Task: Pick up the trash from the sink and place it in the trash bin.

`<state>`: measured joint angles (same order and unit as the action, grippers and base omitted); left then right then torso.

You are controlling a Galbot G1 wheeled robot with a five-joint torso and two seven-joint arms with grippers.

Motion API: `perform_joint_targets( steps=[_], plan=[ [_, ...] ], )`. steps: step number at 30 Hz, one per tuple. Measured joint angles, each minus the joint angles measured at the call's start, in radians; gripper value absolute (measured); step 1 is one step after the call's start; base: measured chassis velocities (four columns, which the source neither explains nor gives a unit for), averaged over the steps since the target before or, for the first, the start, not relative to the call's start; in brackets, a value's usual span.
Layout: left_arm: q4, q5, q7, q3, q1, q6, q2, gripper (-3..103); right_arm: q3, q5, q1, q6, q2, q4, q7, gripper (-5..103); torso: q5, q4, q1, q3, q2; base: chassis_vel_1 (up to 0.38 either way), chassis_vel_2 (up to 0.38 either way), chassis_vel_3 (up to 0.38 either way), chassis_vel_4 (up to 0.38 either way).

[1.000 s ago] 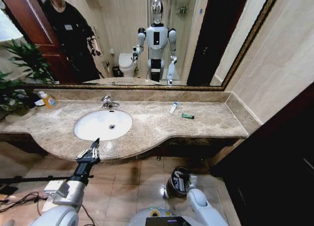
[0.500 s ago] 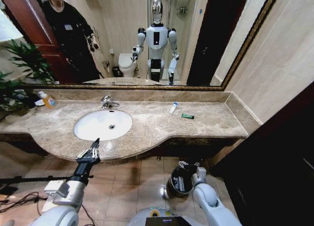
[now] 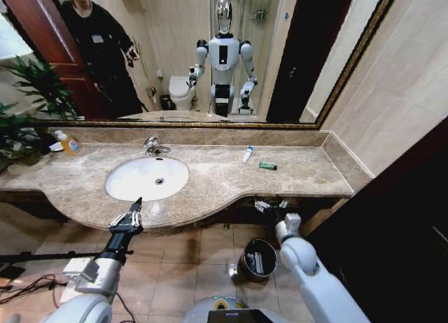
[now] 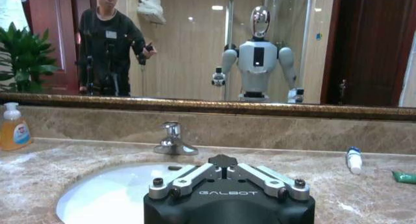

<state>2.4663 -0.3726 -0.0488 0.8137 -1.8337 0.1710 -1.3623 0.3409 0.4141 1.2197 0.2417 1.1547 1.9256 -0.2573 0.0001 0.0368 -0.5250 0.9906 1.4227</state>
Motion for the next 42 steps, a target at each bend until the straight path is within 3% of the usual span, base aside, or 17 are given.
perform_joint_targets(
  steps=[5, 12, 21, 26, 29, 30, 33, 39, 42],
  plan=[
    [0.000, 0.000, 0.000, 0.000, 0.000, 0.000, 0.000, 0, -0.022, 0.033, -0.132, 0.018, -0.028, -0.100, 0.037, 100, 0.0000, 0.0001, 0.000, 0.000, 0.000, 0.000, 0.000, 0.000, 0.000],
    [0.000, 0.000, 0.000, 0.000, 0.000, 0.000, 0.000, 0, -0.038, 0.069, -0.304, 0.071, -0.071, -0.262, 0.211, 100, 0.0003, 0.0000, 0.000, 0.000, 0.000, 0.000, 0.000, 0.000, 0.000],
    [0.000, 0.000, 0.000, 0.000, 0.000, 0.000, 0.000, 0, -0.067, 0.080, -0.488, 0.091, -0.109, -0.446, 0.347, 100, 0.0000, 0.0002, 0.000, 0.000, 0.000, 0.000, 0.000, 0.000, 0.000],
    [0.000, 0.000, 0.000, 0.000, 0.000, 0.000, 0.000, 0, -0.085, 0.080, -0.572, 0.109, -0.175, -0.556, 0.488, 100, 0.0001, 0.0002, 0.000, 0.000, 0.000, 0.000, 0.000, 0.000, 0.000],
    [0.000, 0.000, 0.000, 0.000, 0.000, 0.000, 0.000, 0, -0.087, 0.078, -0.616, 0.114, -0.238, -0.636, 0.645, 100, 0.0003, 0.0000, 0.000, 0.000, 0.000, 0.000, 0.000, 0.000, 0.000],
    [0.000, 0.000, 0.000, 0.000, 0.000, 0.000, 0.000, 0, -0.087, 0.078, -0.616, 0.114, -0.238, -0.636, 0.645, 100, 0.0003, 0.0000, 0.000, 0.000, 0.000, 0.000, 0.000, 0.000, 0.000],
    [0.000, 0.000, 0.000, 0.000, 0.000, 0.000, 0.000, 0, -0.088, 0.077, -0.635, 0.110, -0.272, -0.689, 0.754, 100, 0.0000, -0.0001, 0.000, 0.000, 0.000, 0.000, 0.000, 0.000, 0.000],
    [0.000, 0.000, 0.000, 0.000, 0.000, 0.000, 0.000, 0, -0.097, 0.067, -0.642, 0.105, -0.269, -0.712, 0.796, 100, 0.0002, 0.0000, 0.000, 0.000, 0.000, 0.000, 0.000, 0.000, 0.000],
    [0.000, 0.000, 0.000, 0.000, 0.000, 0.000, 0.000, 0, -0.108, 0.057, -0.646, 0.103, -0.261, -0.713, 0.808, 92, -0.0001, 0.0000, 0.000, 0.000, 0.000, 0.000, 0.000, 0.000, 0.000]
  ],
)
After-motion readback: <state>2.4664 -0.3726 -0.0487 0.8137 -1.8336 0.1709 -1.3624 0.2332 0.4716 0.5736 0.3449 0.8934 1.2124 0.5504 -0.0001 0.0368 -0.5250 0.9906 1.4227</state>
